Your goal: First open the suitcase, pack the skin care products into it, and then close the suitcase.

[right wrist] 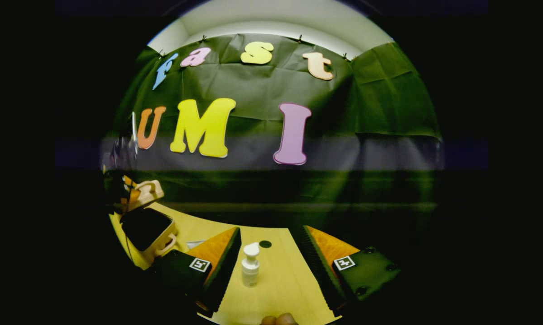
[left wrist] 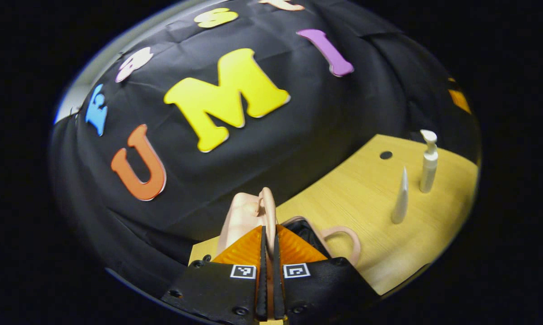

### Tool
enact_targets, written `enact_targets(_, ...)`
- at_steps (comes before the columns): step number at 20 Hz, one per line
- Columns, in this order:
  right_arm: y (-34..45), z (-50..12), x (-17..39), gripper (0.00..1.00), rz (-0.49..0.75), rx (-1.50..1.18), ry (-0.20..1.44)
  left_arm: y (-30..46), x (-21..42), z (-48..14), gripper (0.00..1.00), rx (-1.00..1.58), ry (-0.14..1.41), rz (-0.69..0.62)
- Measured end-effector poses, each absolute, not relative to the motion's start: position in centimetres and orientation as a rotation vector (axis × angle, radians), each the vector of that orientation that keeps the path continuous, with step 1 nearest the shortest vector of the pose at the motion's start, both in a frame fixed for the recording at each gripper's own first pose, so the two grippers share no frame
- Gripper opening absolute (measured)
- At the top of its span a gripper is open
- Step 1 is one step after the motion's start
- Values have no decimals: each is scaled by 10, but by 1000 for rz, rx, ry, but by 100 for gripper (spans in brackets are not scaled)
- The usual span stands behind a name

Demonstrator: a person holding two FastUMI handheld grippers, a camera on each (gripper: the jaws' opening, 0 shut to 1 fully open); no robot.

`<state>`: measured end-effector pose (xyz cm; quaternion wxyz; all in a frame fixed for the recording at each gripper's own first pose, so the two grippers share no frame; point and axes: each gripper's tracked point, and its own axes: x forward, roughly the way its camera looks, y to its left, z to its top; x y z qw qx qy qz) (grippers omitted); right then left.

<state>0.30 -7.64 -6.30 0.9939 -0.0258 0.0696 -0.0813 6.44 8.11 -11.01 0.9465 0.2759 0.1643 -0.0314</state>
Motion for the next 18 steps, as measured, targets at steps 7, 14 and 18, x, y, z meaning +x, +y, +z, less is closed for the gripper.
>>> enact_targets(7, -23, -44, 17, 80, -68, -108, 131, 248, 29, -44, 6, 325, 193, 155)
enact_targets(14, 11, -46, 26, 80, -66, -173, 172, 404, 30, -123, 6, 102, 240, 288)
enact_targets(18, 34, -44, 22, 80, -58, -203, 195, 446, 54, -198, 7, -80, 369, 352)
